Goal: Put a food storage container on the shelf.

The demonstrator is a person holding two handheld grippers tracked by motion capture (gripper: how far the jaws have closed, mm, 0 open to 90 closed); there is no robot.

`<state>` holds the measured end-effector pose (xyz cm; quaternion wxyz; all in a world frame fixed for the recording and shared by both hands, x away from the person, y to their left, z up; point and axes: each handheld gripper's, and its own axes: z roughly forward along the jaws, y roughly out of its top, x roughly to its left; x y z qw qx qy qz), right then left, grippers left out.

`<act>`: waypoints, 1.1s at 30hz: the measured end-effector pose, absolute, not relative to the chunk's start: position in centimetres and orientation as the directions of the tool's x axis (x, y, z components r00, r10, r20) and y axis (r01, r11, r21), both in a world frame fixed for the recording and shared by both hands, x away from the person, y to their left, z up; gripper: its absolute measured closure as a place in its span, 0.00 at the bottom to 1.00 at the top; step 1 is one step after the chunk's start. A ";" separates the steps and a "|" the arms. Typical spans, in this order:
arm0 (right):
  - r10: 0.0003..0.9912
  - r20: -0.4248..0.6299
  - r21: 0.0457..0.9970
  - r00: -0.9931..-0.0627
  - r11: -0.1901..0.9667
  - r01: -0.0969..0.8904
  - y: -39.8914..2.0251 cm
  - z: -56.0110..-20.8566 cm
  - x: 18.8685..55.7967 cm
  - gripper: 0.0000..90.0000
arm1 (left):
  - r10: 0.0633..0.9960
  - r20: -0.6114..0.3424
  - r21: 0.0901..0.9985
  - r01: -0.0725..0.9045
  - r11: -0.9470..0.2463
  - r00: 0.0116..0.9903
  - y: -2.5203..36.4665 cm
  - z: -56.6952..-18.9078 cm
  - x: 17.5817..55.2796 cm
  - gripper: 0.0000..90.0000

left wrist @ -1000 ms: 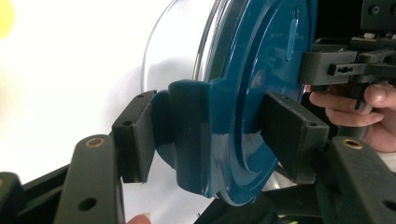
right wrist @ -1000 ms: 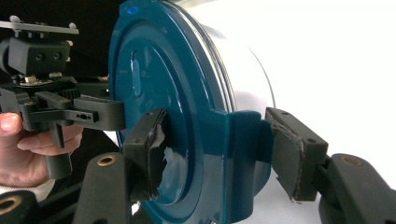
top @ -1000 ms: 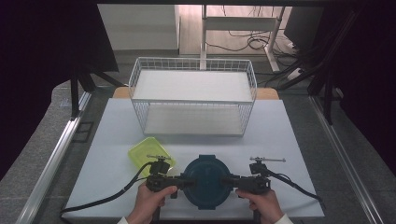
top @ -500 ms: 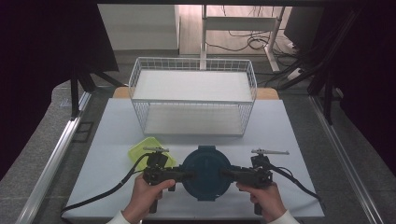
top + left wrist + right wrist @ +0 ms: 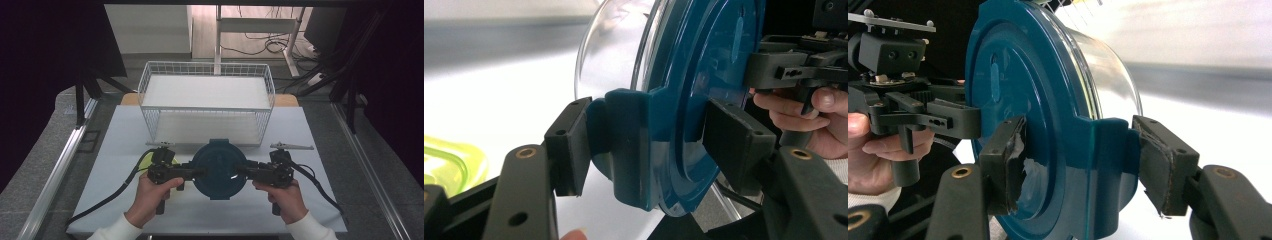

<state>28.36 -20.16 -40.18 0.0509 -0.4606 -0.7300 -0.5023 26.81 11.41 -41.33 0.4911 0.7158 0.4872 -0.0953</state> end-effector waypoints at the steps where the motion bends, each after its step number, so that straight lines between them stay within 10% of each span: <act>1: 0.621 0.534 0.690 -0.573 0.072 0.721 -20.1 -39.9 28.5 0.44 | 0.604 -0.610 0.615 0.787 -0.046 0.512 11.5 -41.0 26.9 0.43; 33: 0.624 0.481 0.754 -0.616 0.064 0.653 -18.4 -33.3 32.1 0.44 | 0.593 -0.581 0.680 0.733 -0.024 0.558 13.3 -34.9 30.8 0.43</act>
